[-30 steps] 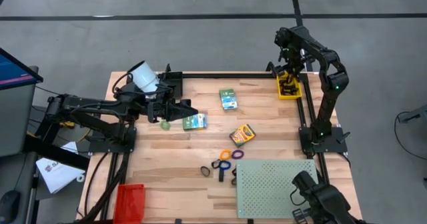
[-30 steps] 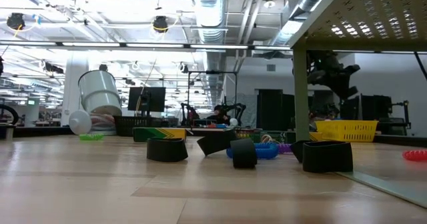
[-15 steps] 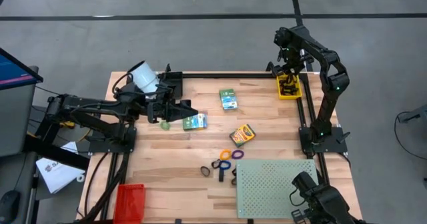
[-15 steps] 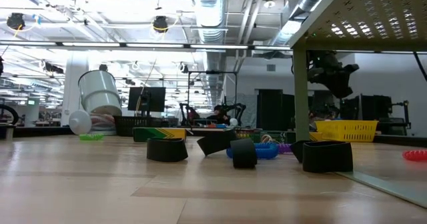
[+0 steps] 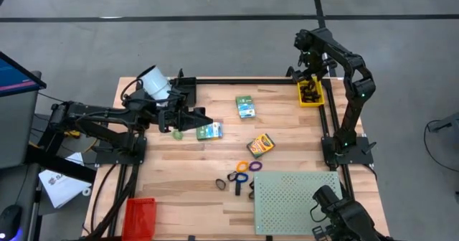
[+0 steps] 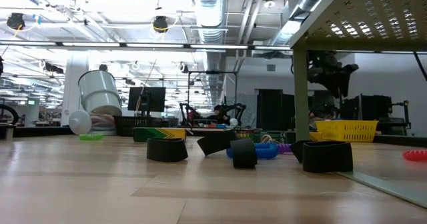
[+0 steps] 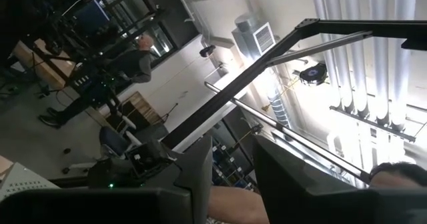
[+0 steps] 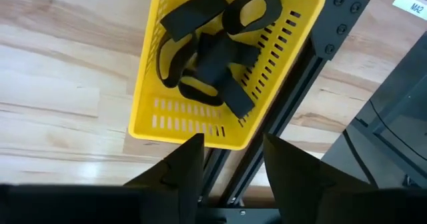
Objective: Pick & Place Office Desk Supplies
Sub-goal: Put the black rubber band into the yellow bin
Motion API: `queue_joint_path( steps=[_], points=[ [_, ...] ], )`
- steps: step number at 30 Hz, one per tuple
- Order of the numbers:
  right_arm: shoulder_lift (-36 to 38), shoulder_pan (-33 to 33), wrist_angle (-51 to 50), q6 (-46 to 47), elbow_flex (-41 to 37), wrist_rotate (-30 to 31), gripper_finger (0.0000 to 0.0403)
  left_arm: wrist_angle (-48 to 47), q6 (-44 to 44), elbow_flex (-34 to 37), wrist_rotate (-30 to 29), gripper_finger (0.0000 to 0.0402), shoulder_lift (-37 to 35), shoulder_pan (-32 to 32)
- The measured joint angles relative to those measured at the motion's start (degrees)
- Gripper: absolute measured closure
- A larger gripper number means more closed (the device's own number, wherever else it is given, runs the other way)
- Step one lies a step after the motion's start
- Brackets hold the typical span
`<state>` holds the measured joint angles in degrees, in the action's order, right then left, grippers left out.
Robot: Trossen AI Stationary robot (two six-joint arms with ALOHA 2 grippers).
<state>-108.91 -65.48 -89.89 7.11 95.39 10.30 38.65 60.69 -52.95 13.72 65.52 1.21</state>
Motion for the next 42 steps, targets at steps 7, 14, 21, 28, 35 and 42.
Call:
queue_joint_path(
  steps=[7,14,21,28,35,42],
  points=[
    [2.43,0.29,0.09,-0.45,0.01,0.00,0.0244,0.00,0.02,0.00,0.02,0.0298,-0.01,0.03],
    [11.13,1.77,0.19,0.60,2.19,-0.97,0.0243,-0.21,1.41,0.00,2.58,0.0298,0.00,0.02],
    [22.26,6.39,5.62,5.67,2.58,-15.90,0.0243,-14.21,1.42,-0.09,5.98,0.0298,-0.80,2.35],
    [32.26,17.65,21.55,18.31,2.58,-28.12,0.0243,-42.95,-1.64,-0.01,8.06,0.0298,-2.11,11.40],
    [37.48,32.48,36.06,28.70,2.60,-27.56,0.0243,-67.00,-15.40,-0.02,-2.61,0.0298,-1.15,27.56],
    [38.78,44.56,40.03,33.01,2.60,-16.68,0.0243,-74.88,-35.50,-0.02,-16.15,0.0293,7.29,34.89]
  ],
)
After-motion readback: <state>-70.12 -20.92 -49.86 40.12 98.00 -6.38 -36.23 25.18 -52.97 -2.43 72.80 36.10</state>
